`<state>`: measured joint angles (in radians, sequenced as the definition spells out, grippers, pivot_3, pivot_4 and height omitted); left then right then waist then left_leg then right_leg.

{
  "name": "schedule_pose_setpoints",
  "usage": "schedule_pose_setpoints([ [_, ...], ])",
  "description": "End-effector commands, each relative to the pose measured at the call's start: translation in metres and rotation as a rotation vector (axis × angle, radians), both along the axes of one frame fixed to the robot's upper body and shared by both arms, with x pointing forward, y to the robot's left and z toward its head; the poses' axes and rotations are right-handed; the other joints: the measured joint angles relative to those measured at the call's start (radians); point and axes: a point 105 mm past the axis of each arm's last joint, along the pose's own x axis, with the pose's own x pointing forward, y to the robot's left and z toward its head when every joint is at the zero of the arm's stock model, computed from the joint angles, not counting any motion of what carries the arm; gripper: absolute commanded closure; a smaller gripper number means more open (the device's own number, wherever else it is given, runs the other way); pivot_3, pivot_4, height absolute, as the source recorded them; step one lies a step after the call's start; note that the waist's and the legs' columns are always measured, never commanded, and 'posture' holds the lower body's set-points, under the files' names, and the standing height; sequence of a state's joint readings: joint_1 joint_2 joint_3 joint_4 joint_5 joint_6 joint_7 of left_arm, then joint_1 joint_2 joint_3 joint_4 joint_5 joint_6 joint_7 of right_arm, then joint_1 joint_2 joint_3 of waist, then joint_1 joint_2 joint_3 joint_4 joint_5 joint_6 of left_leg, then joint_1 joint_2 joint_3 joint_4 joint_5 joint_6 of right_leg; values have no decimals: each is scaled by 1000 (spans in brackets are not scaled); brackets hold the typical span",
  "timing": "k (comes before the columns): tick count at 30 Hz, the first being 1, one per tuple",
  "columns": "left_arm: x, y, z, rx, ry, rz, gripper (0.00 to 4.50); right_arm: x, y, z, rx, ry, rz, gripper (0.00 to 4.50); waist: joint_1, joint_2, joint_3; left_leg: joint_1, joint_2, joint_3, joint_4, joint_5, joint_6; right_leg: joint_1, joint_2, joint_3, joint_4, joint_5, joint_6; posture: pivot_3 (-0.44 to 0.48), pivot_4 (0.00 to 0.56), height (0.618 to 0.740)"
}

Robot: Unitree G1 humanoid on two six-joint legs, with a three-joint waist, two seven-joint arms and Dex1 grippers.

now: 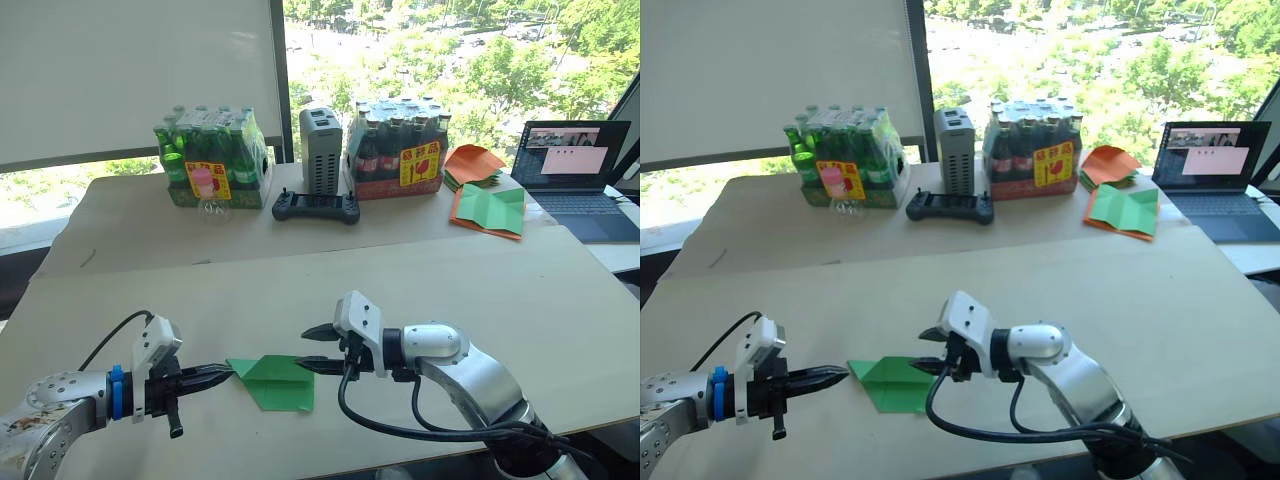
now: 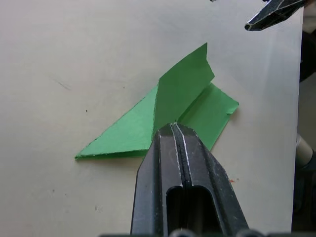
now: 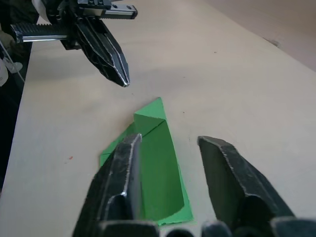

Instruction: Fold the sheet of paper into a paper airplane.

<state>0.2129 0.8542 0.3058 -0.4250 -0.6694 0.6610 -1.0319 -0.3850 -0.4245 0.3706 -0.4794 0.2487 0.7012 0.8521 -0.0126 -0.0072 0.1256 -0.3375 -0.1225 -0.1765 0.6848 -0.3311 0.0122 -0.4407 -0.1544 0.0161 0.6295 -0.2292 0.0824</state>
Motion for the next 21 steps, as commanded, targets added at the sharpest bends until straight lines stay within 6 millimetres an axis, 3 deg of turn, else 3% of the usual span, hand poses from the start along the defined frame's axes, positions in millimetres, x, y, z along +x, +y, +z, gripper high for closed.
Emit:
schedule_pose_setpoints([
  [1,-1,-4,10,-10,-48,8,4500,6,-1,3,1,-31,-12,815,0,0,0,0,0,0,0,0,0,0,0,0,0,0,0,0,150,719],
  [2,-1,-4,12,-20,-58,22,4500,6,-1,1,0,-34,-11,524,0,0,0,0,0,0,0,0,0,0,0,0,0,0,0,0,150,719],
  [12,-6,-5,10,-37,-63,85,4500,-1,-1,0,40,-65,9,524,-3,-1,1,-1,-1,-3,0,0,0,3,-1,-2,-2,0,0,0,150,718],
  [15,-6,-6,9,-37,-59,91,4500,-2,0,-1,41,-73,20,524,-10,2,3,-19,-7,-27,12,0,4,19,-33,-32,1,-8,0,0,150,717],
  [17,-7,-8,9,-33,-57,88,4500,-2,-1,-2,38,-63,22,524,-10,5,5,-17,-31,-57,13,5,4,21,-34,-51,10,-11,2,0,150,717],
  [18,-8,-10,9,-31,-56,86,4500,-3,-1,-1,48,-53,25,524,2,4,5,-17,-40,-66,15,11,2,7,-29,-38,14,-8,-2,0,150,717],
  [21,-8,-12,9,-24,-56,84,4500,-3,-2,-2,40,-32,24,524,26,1,6,-16,-36,-58,15,12,-1,7,-20,-27,9,-6,-1,0,150,717],
])
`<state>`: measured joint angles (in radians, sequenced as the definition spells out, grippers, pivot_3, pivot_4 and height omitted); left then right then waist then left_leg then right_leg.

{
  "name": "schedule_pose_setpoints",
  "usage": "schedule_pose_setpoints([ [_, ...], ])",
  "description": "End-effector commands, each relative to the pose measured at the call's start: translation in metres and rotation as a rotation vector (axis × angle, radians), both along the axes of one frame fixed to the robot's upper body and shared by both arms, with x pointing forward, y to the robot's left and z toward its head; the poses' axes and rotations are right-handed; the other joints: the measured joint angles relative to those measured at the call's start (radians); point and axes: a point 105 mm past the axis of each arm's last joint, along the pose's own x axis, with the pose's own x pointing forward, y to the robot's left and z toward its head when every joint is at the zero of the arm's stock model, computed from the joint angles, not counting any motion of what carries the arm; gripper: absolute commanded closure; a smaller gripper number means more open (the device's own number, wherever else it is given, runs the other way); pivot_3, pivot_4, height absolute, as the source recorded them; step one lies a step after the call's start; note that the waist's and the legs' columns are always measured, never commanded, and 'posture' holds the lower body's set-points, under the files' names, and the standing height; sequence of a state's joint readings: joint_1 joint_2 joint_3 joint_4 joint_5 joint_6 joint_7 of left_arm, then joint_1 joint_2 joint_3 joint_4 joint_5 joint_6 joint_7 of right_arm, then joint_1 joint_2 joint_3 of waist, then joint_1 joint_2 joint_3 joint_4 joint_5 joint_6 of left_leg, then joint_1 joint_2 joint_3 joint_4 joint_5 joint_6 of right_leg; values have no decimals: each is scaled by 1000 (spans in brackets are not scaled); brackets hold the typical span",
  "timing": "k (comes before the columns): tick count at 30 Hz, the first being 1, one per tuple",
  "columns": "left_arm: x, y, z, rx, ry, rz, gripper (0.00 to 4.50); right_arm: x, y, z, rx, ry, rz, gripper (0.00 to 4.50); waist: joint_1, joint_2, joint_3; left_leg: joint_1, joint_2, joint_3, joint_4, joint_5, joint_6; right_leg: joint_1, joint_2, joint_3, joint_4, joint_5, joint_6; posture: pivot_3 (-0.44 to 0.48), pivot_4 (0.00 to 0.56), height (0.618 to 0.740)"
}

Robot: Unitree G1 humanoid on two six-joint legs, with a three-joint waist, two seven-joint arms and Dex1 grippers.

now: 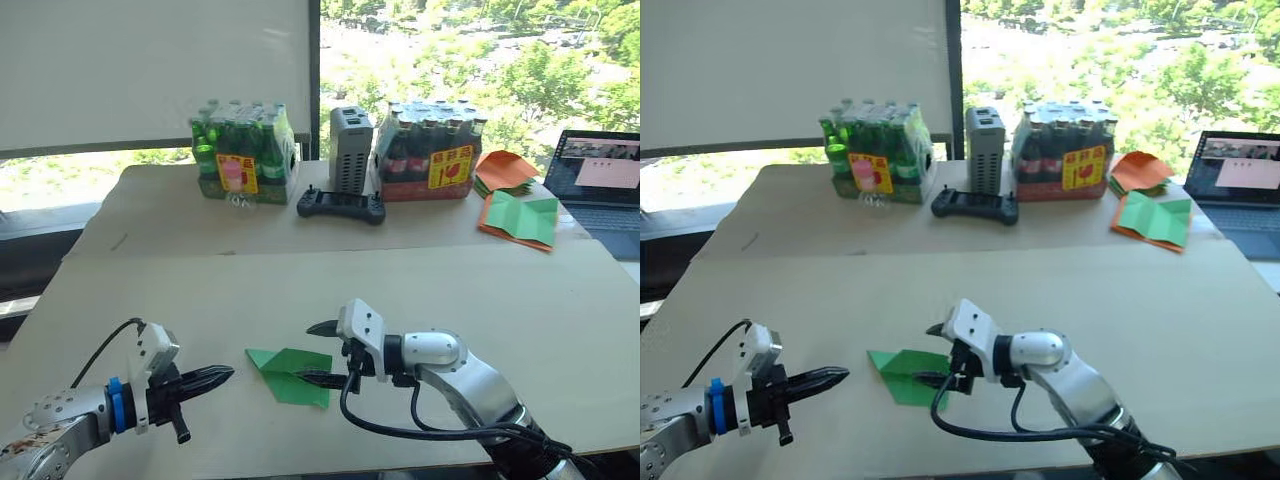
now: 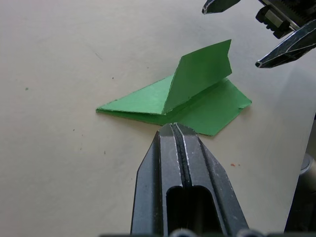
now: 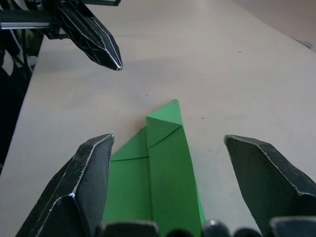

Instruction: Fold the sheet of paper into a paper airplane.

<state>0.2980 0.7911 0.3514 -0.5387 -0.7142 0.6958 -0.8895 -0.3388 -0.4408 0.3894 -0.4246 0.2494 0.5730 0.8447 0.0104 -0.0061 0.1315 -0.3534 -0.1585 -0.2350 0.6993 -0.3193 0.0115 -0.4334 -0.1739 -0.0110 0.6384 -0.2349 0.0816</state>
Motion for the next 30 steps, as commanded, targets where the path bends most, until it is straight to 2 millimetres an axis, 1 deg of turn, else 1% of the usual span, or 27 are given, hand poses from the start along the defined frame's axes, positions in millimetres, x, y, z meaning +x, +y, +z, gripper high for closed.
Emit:
schedule_pose_setpoints([
  [1,0,-7,9,1,-38,-21,4500,-1,0,7,11,-17,18,524,4,0,0,-1,1,2,-1,1,-2,-1,1,2,0,0,0,0,150,717],
  [4,1,-11,11,-2,-37,-30,4500,5,-1,2,-13,18,8,524,3,0,0,0,9,12,-4,2,-3,-4,6,10,2,0,-1,0,150,717],
  [6,1,-13,12,-2,-35,-34,4500,5,-3,-5,-43,31,22,524,1,0,0,1,14,18,-5,1,-3,-5,10,15,2,0,-2,0,150,717],
  [13,2,-18,17,-9,-38,-39,4500,10,-4,-13,-48,71,9,524,-1,-1,0,1,17,24,-6,-1,-3,-9,15,22,2,0,-2,0,150,717],
  [15,2,-20,17,-12,-35,-44,4500,7,-1,-11,-26,88,17,1041,-1,-1,0,1,17,25,-6,-1,-3,-9,15,23,1,1,-2,0,150,717],
  [20,3,-19,18,-9,-36,-40,4500,2,-1,-11,-29,100,32,2769,0,-1,0,1,18,27,-6,-2,-3,-10,16,24,2,1,-2,0,150,717],
  [21,3,-19,18,-11,-36,-40,4500,1,-1,-12,-31,101,36,2918,1,-1,0,1,18,27,-6,-2,-2,-10,16,24,1,1,-2,0,150,717],
  [22,3,-20,19,-10,-36,-41,4500,0,0,-13,-35,100,41,3457,1,-1,0,1,18,27,-6,-2,-2,-10,16,24,1,1,-2,0,150,717],
  [25,3,-21,19,-12,-36,-42,4500,-2,1,-14,-44,92,50,4444,0,-1,0,1,18,27,-6,-2,-2,-10,16,24,2,1,-2,0,150,717],
  [28,5,-20,21,-16,-42,-37,4500,-3,2,-13,-43,79,58,4481,1,-1,0,1,18,28,-6,-2,-2,-11,16,25,2,1,-2,0,150,717],
  [30,6,-20,22,-20,-43,-36,4500,-1,4,-7,-21,42,58,4481,1,-1,0,1,18,28,-6,-2,-2,-11,16,25,2,1,-2,0,150,717],
])
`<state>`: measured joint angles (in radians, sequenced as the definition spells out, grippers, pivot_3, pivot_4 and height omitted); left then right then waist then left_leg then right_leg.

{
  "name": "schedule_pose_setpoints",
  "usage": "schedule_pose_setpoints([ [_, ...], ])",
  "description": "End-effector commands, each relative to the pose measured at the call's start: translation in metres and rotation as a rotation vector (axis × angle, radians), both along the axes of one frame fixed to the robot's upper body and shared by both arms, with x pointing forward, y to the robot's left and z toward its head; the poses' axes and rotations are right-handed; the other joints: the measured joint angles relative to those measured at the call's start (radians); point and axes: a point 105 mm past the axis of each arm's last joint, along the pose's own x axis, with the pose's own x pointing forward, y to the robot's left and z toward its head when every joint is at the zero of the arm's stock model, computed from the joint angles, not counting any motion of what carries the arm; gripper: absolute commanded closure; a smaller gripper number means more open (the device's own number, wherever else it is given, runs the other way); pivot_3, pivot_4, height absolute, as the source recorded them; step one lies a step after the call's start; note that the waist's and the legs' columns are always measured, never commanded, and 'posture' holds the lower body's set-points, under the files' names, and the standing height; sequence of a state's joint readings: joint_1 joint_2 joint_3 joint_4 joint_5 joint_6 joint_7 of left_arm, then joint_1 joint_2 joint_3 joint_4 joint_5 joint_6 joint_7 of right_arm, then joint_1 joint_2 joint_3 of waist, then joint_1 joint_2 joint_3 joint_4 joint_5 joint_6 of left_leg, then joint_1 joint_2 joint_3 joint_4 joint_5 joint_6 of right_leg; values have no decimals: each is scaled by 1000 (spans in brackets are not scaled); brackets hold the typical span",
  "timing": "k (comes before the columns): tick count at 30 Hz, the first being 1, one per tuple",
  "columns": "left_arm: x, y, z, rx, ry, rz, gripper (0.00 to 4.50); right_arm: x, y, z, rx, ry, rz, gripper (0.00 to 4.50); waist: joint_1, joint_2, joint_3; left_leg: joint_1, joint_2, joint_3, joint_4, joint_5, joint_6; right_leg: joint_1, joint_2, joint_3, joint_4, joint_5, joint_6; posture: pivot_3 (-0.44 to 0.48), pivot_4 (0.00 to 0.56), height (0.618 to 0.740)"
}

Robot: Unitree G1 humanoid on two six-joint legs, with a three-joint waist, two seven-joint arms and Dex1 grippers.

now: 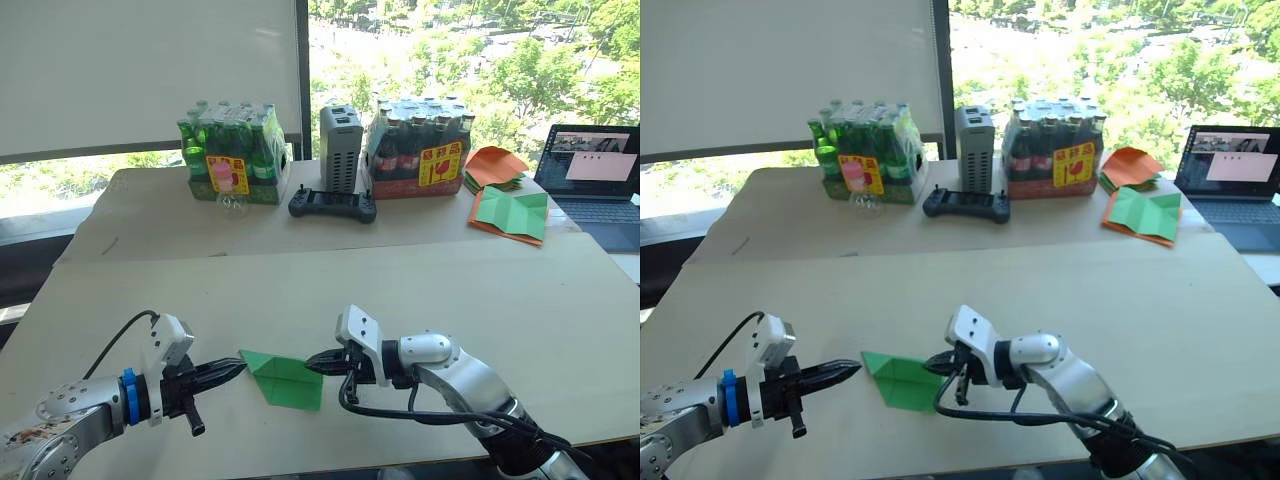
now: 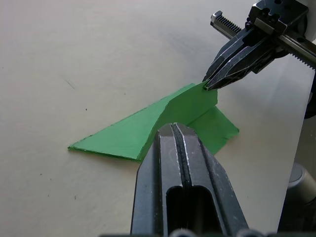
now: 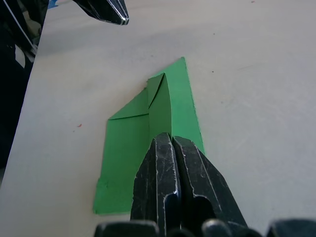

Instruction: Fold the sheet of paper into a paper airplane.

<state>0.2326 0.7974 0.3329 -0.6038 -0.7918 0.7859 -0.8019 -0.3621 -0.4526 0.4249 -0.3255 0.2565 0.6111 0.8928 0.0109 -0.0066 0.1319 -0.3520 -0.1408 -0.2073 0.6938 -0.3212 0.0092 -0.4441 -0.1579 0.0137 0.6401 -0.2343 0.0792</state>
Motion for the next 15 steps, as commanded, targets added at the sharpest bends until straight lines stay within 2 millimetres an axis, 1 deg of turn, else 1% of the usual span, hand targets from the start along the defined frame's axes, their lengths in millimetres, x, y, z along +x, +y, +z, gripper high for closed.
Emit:
schedule_pose_setpoints([
  [1,1,-4,11,-6,-35,-22,4500,-3,8,23,66,-124,44,4481,0,0,0,0,0,0,0,0,0,0,0,0,0,0,0,0,150,717],
  [2,1,-5,11,-8,-36,-24,4500,-3,8,29,76,-176,53,4481,0,0,0,0,0,0,0,0,0,0,0,0,0,0,0,0,150,717],
  [4,1,-6,12,-11,-35,-30,4500,-5,6,52,127,-362,78,4481,0,0,0,0,0,0,0,0,0,0,0,0,0,0,0,0,150,717],
  [5,1,-7,12,-12,-35,-31,4500,-7,5,64,146,-477,94,4481,0,0,0,0,0,0,0,0,0,-1,0,0,0,0,0,0,150,717],
  [6,2,-7,13,-13,-35,-31,4500,-7,4,75,133,-643,104,4481,0,0,0,0,0,1,0,0,0,-1,0,0,0,0,0,0,150,717],
  [7,2,-7,13,-13,-35,-31,4500,-7,3,80,111,-767,117,4481,0,0,0,0,0,1,0,0,0,-1,0,0,0,0,0,0,150,717],
  [8,3,-7,14,-14,-36,-31,4500,-5,1,81,76,-880,124,4481,0,0,0,0,0,1,0,0,0,-1,0,0,0,0,0,0,150,717],
  [9,4,-7,14,-15,-36,-31,4500,-1,-1,78,30,-979,114,4481,0,0,0,0,0,2,0,0,0,-1,0,0,0,0,1,0,150,717],
  [11,4,-9,14,-20,-36,-36,4500,-1,-5,69,-12,-1087,133,4481,0,-1,0,1,0,3,0,0,0,-2,0,0,2,0,0,0,150,717],
  [13,4,-10,13,-21,-31,-45,4500,-7,-7,50,-72,-1176,203,4481,0,-1,0,1,0,4,0,0,0,-2,1,1,2,0,0,0,150,717],
  [15,3,-11,13,-21,-29,-48,4500,-10,-7,32,-120,-1213,269,4481,-1,-2,0,1,0,6,0,0,0,-4,2,3,3,0,0,0,150,717],
])
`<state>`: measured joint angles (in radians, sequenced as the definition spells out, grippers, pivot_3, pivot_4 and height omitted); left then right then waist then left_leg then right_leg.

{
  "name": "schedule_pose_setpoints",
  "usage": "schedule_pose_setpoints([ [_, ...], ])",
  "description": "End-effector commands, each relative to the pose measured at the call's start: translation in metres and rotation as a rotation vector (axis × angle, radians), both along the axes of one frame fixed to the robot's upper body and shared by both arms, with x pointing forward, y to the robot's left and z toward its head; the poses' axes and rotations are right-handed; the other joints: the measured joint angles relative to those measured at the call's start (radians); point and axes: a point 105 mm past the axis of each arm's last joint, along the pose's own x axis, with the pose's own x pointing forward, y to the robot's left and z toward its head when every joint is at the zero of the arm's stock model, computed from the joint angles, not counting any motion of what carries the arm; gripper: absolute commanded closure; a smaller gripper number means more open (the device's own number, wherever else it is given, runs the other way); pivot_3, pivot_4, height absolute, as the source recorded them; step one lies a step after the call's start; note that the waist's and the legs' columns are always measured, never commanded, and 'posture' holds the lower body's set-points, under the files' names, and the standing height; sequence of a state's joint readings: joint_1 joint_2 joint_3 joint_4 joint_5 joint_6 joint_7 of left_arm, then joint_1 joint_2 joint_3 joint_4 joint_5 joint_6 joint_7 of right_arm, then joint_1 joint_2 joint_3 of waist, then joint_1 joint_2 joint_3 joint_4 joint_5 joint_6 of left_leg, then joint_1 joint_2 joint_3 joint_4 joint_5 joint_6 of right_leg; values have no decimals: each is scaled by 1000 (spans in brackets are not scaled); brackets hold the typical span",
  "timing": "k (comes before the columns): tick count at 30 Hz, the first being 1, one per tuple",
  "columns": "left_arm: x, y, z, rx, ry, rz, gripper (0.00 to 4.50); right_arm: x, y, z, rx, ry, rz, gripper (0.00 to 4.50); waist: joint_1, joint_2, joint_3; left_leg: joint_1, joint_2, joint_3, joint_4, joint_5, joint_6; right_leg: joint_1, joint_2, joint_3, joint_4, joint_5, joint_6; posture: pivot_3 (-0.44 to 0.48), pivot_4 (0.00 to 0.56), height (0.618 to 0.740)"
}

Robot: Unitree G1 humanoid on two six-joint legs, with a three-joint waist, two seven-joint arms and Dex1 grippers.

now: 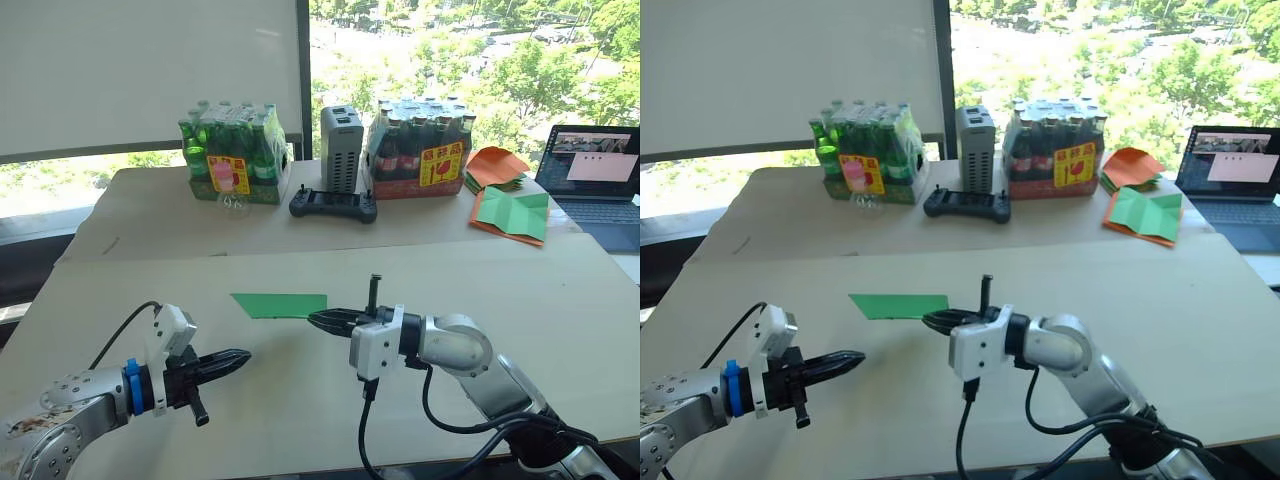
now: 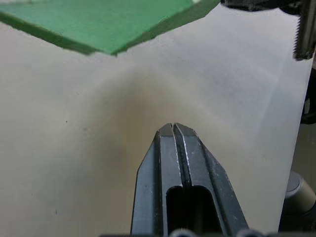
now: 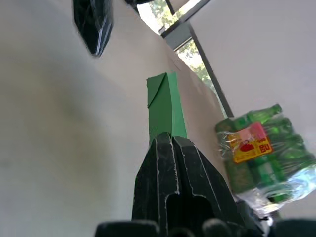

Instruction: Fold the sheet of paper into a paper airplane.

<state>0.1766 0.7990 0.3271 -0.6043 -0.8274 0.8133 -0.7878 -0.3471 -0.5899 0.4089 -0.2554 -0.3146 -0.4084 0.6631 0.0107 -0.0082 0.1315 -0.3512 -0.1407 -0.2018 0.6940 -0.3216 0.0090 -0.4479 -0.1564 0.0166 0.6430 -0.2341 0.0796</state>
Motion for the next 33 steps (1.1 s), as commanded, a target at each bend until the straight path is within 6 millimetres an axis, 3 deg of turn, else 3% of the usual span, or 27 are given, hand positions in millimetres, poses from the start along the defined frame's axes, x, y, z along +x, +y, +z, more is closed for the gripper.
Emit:
schedule_pose_setpoints([
  [1,-2,-5,4,2,-11,-29,4500,-13,5,-24,-97,-114,100,4481,-2,0,0,0,0,1,0,0,0,-1,0,1,0,0,0,0,150,717],
  [6,-1,-4,3,1,-11,-33,4500,-11,-1,-62,-186,-32,101,4481,-8,-1,0,0,2,9,0,0,0,-5,3,8,3,1,-1,0,150,717],
  [9,-1,-5,2,3,-11,-42,4500,-11,-1,-63,-170,30,89,4481,-9,-2,0,0,4,12,-1,0,0,-6,5,12,2,1,-2,0,150,717],
  [10,-1,-5,2,3,-11,-42,4500,-11,-1,-63,-166,54,82,4202,-9,-3,0,0,5,13,0,-1,0,-6,6,13,2,1,-2,0,150,717],
  [13,0,-3,1,3,-13,-37,4500,-13,1,-55,-116,144,66,3230,-10,-3,0,0,9,15,0,-2,-1,-7,9,14,1,2,-3,0,150,717],
  [17,-1,-4,-1,-2,-6,-45,4500,-20,7,-30,-13,266,68,1863,-10,-3,0,0,12,17,0,-3,-1,-8,12,15,0,3,-4,0,150,717],
  [21,0,-5,-1,-2,-11,-51,4500,-26,6,-7,76,466,76,1863,-9,-3,1,0,14,18,0,-4,-1,-8,13,16,-1,3,-5,0,150,717],
  [24,2,-6,0,-3,-14,-50,4500,-18,8,3,160,610,30,1863,-7,-3,1,0,15,18,0,-4,-1,-8,14,16,-2,4,-6,0,150,717],
  [25,3,-6,0,-3,-15,-51,4500,-15,9,2,166,650,10,2383,-7,-3,1,0,15,19,0,-4,-1,-8,15,16,-2,4,-6,0,150,717],
  [31,6,-13,5,-5,-28,-64,4500,-2,17,-9,179,775,-76,4413,-7,-3,1,0,16,19,0,-5,-1,-9,15,16,-2,4,-6,0,150,717],
  [33,7,-13,7,-4,-36,-58,4500,-2,19,-15,168,815,-86,4488,-8,-3,1,0,16,19,0,-5,-1,-9,15,16,-2,4,-6,0,150,717],
])
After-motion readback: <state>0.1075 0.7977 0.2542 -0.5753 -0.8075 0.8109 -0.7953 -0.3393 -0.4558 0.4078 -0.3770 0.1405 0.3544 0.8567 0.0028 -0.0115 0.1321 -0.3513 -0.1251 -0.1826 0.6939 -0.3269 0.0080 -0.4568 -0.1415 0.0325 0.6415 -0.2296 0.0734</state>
